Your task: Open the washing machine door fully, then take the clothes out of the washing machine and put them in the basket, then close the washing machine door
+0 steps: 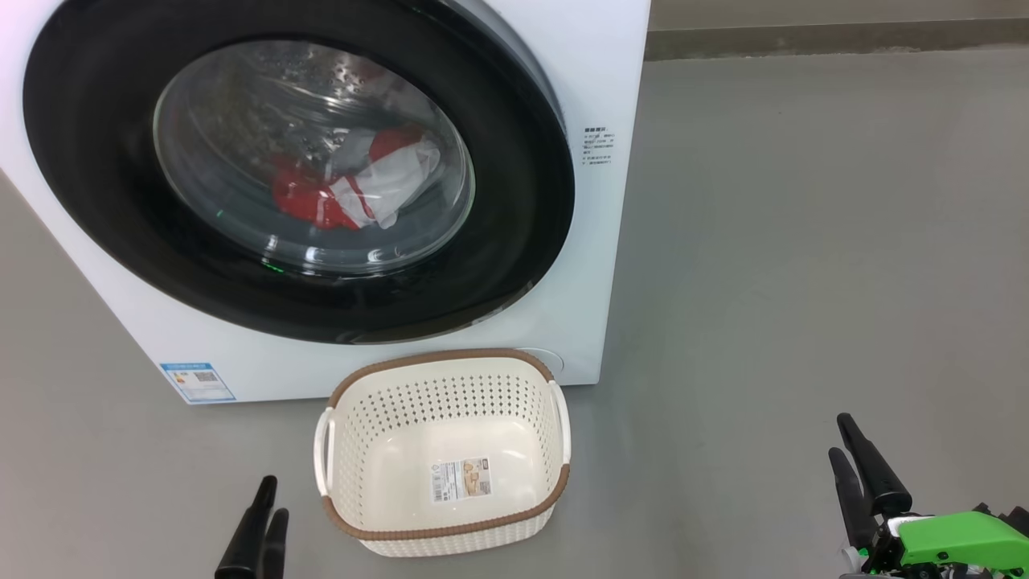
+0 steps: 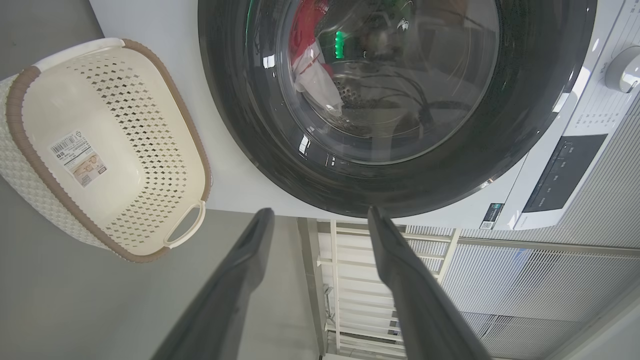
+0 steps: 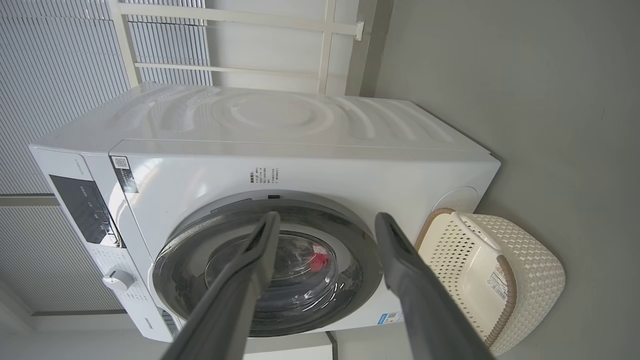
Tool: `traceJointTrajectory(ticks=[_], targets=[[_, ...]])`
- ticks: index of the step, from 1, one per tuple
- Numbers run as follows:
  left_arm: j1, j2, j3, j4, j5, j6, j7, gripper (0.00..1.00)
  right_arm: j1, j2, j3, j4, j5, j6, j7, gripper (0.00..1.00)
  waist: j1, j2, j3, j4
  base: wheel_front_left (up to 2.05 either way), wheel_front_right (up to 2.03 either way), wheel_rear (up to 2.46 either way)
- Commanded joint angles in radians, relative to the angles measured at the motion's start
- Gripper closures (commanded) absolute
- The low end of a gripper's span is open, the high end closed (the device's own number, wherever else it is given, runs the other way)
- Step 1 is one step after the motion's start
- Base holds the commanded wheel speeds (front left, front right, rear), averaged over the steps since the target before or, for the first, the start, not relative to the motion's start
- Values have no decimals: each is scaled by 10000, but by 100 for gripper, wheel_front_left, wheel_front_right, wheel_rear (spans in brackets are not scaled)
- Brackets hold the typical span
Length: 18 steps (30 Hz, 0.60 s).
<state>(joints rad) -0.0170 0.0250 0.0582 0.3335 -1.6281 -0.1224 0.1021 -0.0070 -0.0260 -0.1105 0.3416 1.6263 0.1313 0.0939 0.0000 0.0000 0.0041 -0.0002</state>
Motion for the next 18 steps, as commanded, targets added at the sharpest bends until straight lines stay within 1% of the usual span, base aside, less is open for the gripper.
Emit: traceJointTrajectory(ticks=[1, 2, 6, 12, 18], targets=[[-224, 122, -21, -310, 240, -10, -167, 0, -248, -133, 68, -302, -167, 2, -150, 0, 22, 0, -20, 8, 0, 0, 0], [-216, 127, -25, -325, 311, -10, -196, 0, -233, -134, 80, -306, -217, 1, -179, 0, 23, 0, -28, 9, 0, 0, 0], [-179, 142, -56, -406, 664, -13, -312, 0, -169, -151, 116, -315, -526, 1, -293, 0, 2, 0, -11, 10, 0, 0, 0], [-153, 144, -77, -487, 1234, -16, -459, 0, -123, -162, 154, -320, -1068, 1, -436, 0, 1, 0, 0, 9, 0, 0, 0], [-115, 144, -94, -610, 2201, -19, -634, 0, -81, -174, 277, -320, -1770, 1, -608, 0, 1, 0, 6, 7, 0, 0, 0]])
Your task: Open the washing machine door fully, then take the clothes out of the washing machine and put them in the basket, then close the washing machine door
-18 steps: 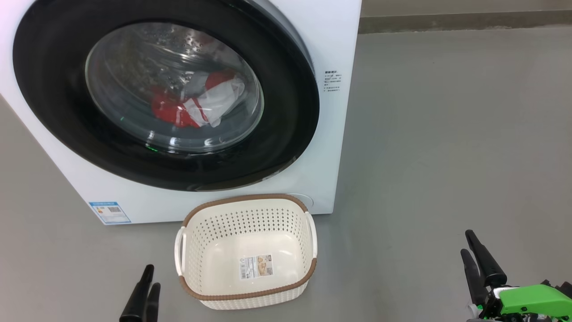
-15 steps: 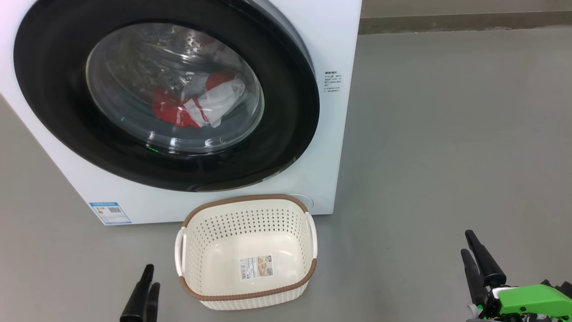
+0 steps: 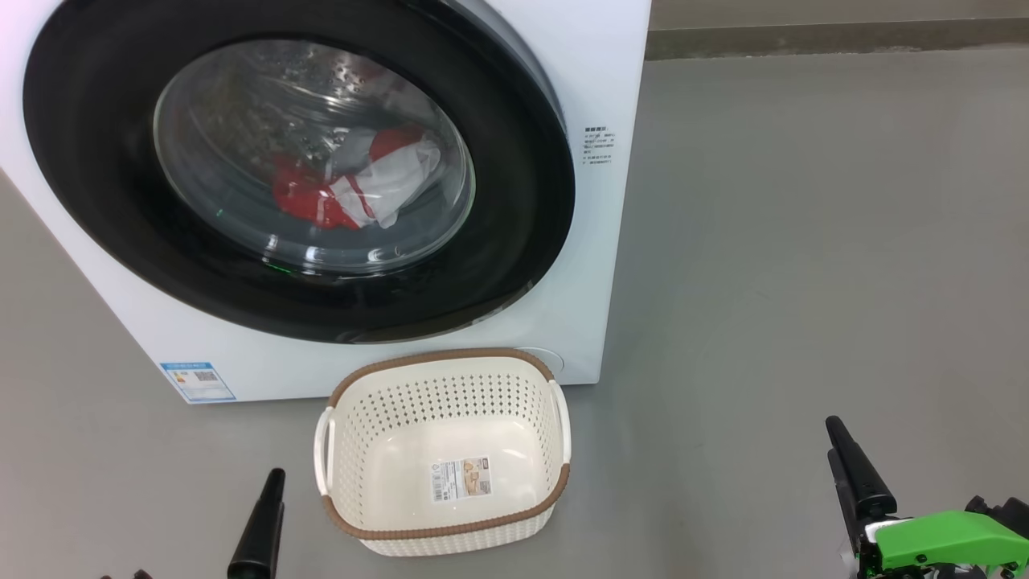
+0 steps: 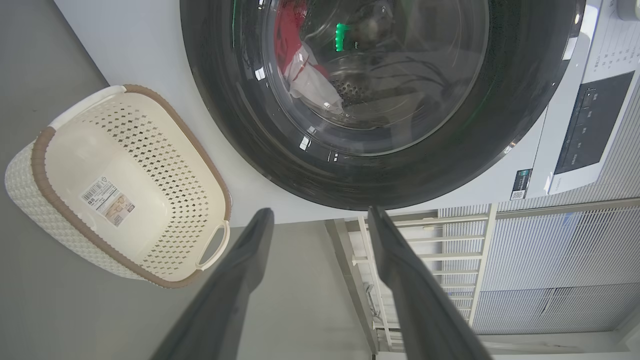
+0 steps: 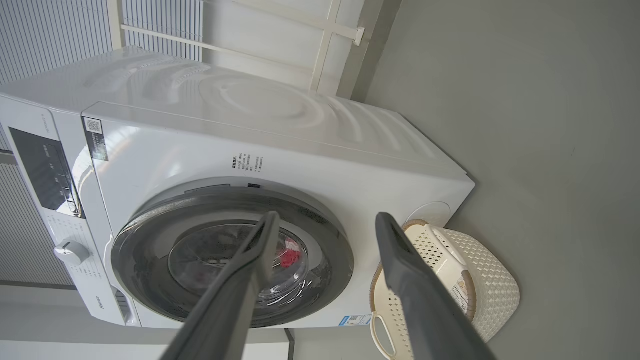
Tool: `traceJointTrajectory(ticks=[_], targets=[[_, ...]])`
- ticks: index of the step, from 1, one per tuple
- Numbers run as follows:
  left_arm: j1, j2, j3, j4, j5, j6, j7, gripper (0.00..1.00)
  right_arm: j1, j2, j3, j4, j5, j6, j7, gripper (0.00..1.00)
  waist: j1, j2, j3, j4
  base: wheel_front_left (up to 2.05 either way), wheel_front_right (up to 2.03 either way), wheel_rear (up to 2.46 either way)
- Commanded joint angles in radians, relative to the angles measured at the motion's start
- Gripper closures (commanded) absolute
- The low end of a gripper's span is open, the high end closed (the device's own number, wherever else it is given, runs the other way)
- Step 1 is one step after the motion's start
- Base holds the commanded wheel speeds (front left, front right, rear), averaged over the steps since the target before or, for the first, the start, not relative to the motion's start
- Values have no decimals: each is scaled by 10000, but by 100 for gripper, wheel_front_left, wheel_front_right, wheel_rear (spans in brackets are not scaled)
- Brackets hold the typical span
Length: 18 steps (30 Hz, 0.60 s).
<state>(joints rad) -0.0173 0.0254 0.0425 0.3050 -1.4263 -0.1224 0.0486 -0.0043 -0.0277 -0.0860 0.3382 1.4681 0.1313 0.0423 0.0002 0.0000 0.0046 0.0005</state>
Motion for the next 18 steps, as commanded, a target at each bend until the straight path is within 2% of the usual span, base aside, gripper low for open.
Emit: traceJointTrajectory(ticks=[1, 18], targets=[[-100, 138, 89, -354, 340, -20, -128, 0, -105, -163, 54, -291, -330, 1, -121, 0, -1, 0, 2, -1, 0, 0, 0], [81, 147, -97, -817, 2959, 211, -625, 0, 0, -173, 322, -525, -2725, 0, -608, 0, -1, 0, 16, 16, 0, 0, 0]])
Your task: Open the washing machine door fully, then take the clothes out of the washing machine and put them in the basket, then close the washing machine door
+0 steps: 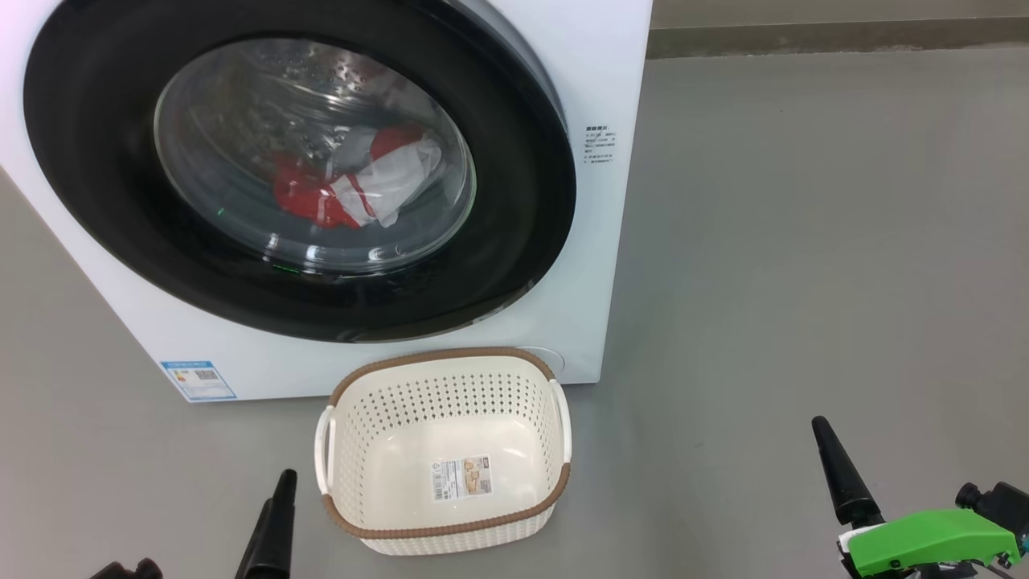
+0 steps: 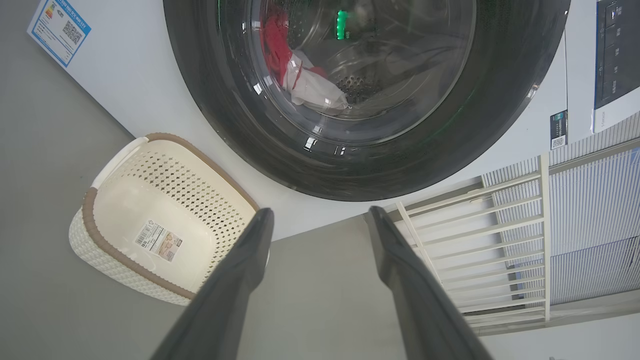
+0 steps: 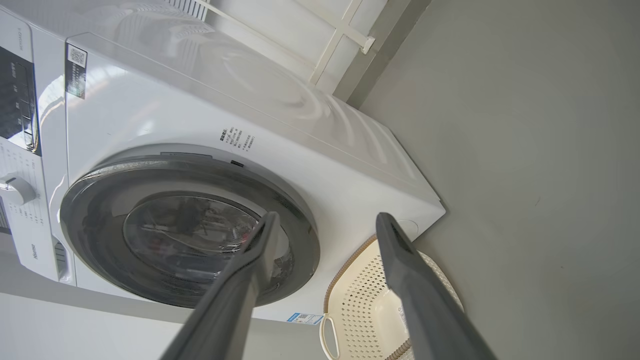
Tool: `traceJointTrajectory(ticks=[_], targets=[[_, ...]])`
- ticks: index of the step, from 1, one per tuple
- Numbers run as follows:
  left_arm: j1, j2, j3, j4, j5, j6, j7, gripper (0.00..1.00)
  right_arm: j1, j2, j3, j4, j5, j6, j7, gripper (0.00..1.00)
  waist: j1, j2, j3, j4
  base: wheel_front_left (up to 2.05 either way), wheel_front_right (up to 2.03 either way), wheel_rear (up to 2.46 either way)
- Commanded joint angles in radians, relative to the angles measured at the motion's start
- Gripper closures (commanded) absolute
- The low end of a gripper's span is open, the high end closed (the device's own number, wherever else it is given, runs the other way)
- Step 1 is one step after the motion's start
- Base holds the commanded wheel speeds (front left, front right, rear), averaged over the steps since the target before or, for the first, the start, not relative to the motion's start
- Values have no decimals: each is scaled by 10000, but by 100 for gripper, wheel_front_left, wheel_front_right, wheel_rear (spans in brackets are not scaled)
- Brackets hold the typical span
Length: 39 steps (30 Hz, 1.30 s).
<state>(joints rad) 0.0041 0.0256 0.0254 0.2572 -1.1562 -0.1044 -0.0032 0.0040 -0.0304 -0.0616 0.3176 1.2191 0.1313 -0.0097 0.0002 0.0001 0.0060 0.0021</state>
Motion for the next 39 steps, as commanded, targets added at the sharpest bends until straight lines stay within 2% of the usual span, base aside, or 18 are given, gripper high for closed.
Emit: traceJointTrajectory(ticks=[1, 39], targets=[[-122, 146, 58, -360, 376, 42, -136, 0, -73, -147, 90, -340, -348, -1, -117, 0, -1, -1, 3, 0, 0, 0, 0], [104, 190, -211, -878, 5128, 397, -1218, 0, 268, -261, 517, -591, -4860, -3, -1178, 0, -1, -1, 51, 27, 0, 0, 0]])
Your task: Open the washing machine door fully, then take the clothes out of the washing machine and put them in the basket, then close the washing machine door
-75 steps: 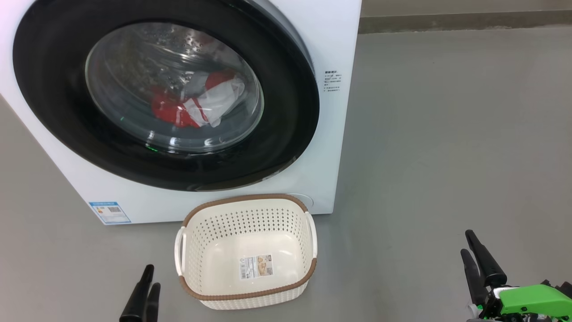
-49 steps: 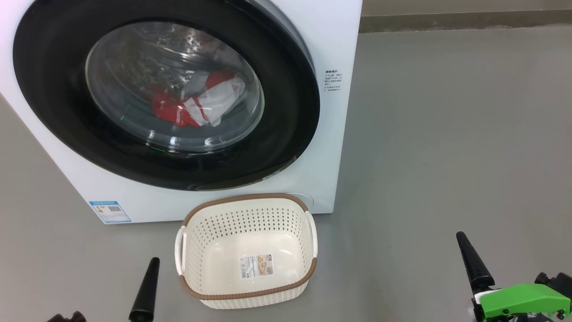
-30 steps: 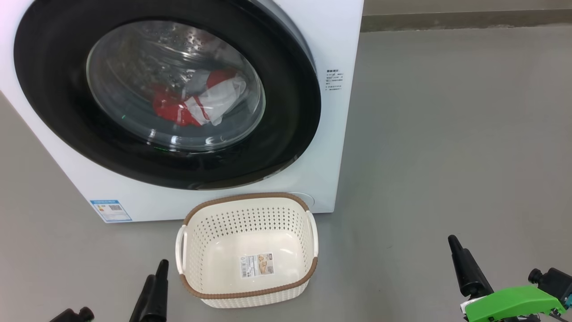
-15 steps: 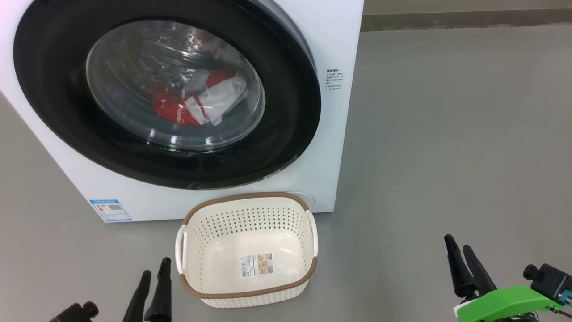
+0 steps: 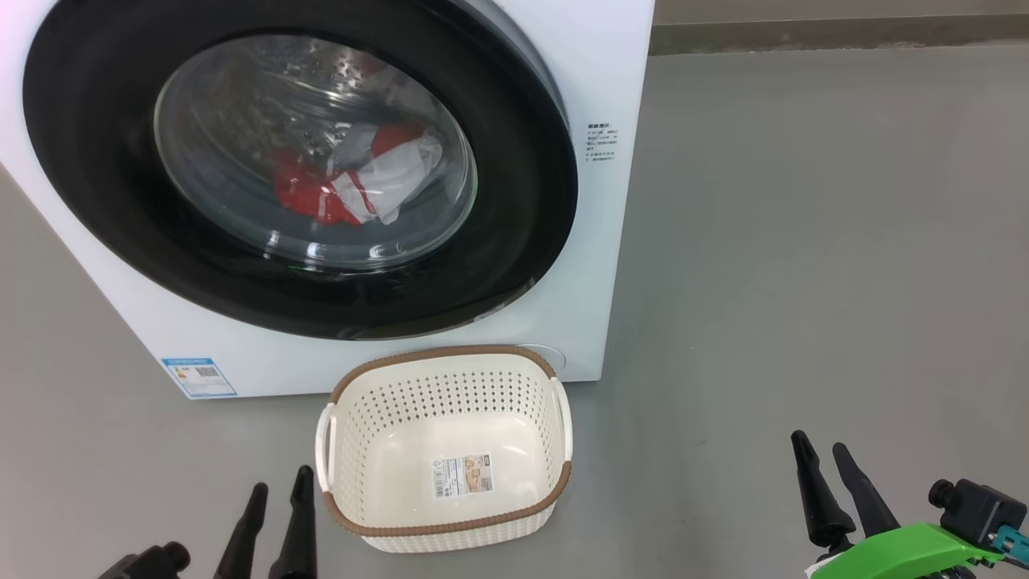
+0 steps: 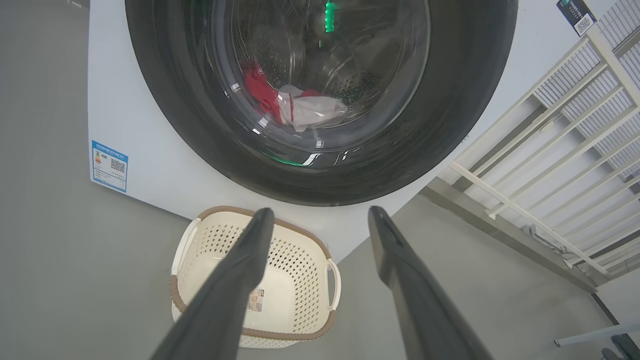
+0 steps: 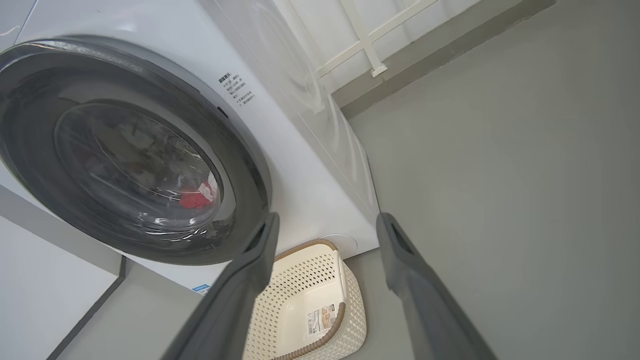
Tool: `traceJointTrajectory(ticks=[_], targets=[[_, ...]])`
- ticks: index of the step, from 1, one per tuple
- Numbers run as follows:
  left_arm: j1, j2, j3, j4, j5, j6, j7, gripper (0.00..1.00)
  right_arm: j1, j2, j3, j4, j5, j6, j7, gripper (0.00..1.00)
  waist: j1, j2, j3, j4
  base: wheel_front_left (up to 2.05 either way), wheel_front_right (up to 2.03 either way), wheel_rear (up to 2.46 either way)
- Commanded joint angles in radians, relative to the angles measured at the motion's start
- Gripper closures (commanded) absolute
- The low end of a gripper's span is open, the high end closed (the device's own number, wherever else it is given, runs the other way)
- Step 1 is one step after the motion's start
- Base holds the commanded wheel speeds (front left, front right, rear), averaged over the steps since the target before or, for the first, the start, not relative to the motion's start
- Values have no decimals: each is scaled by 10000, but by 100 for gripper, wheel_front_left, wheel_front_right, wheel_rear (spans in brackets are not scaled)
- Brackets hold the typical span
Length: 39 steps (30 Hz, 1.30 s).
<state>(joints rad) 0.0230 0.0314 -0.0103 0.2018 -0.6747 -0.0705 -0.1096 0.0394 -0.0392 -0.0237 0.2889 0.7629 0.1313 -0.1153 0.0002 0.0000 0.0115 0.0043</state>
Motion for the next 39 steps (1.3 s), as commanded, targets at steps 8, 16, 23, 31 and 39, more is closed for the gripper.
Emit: traceJointTrajectory(ticks=[8, 16, 23, 31, 39], targets=[[-33, 142, 83, -427, 1268, 112, -387, 0, 10, -180, 145, -373, -1141, -3, -350, 0, -1, 0, -13, 20, 0, 0, 0], [59, 152, 52, -555, 2225, 201, -621, 0, 121, -192, 203, -434, -1993, -4, -580, 0, -1, 0, -4, -7, 0, 0, 0], [92, 160, 17, -614, 3105, 259, -824, 0, 191, -198, 144, -513, -2717, -4, -780, 0, -1, 0, 24, -40, 0, 0, 0], [129, 170, -14, -636, 3962, 326, -1058, 0, 262, -200, 57, -595, -3533, -5, -1010, 0, -1, 0, 60, -83, 0, 0, 0], [203, 179, 49, -620, 4823, 346, -1292, 0, 435, -182, -71, -702, -4300, -5, -1239, 0, -1, 0, 78, -74, 0, 0, 0]])
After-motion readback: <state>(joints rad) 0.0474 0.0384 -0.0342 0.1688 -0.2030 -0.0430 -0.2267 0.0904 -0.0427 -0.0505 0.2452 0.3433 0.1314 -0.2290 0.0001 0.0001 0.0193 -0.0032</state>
